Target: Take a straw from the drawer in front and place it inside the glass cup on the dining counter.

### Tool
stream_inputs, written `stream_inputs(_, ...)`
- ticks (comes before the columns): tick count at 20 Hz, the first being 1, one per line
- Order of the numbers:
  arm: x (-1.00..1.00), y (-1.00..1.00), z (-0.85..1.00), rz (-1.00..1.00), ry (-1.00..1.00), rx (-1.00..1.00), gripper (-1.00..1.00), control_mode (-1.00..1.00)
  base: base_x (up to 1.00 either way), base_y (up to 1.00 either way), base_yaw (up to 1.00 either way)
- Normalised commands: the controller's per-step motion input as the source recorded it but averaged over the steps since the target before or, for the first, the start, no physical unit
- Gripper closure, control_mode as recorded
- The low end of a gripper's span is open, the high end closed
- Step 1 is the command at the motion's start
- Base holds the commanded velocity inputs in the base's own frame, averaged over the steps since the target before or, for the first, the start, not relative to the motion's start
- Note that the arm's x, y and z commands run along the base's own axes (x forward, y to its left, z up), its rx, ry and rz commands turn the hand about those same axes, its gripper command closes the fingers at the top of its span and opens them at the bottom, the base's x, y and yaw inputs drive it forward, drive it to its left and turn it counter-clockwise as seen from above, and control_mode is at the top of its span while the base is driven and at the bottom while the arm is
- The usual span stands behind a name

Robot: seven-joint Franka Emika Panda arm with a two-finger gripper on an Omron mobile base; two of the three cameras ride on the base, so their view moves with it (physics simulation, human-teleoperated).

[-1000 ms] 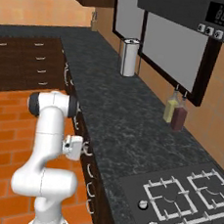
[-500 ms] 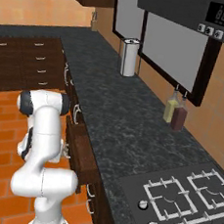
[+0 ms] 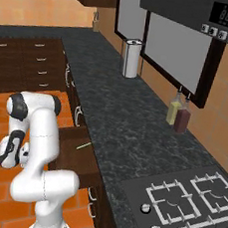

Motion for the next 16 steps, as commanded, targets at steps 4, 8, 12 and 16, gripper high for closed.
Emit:
stream_inputs(4, -0.38, 1.00, 0.00, 0.07, 0.12, 0.09, 1.00, -1.00, 0.00, 0.00, 0.00)
stream_inputs(8, -0.40, 0.98, 0.00, 0.08, 0.11, 0.09, -1.00, -1.00, 0.00, 0.00, 0.00)
stream_inputs(12, -0.33, 0.46, 0.29, 0.06, 0.07, 0.18, -1.00, -1.00, 0.00, 0.00, 0.00)
stream_inputs(16, -0.45, 0.06, 0.83, 0.07, 0.06, 0.33, -1.00, -1.00, 0.00, 0.00, 0.00)
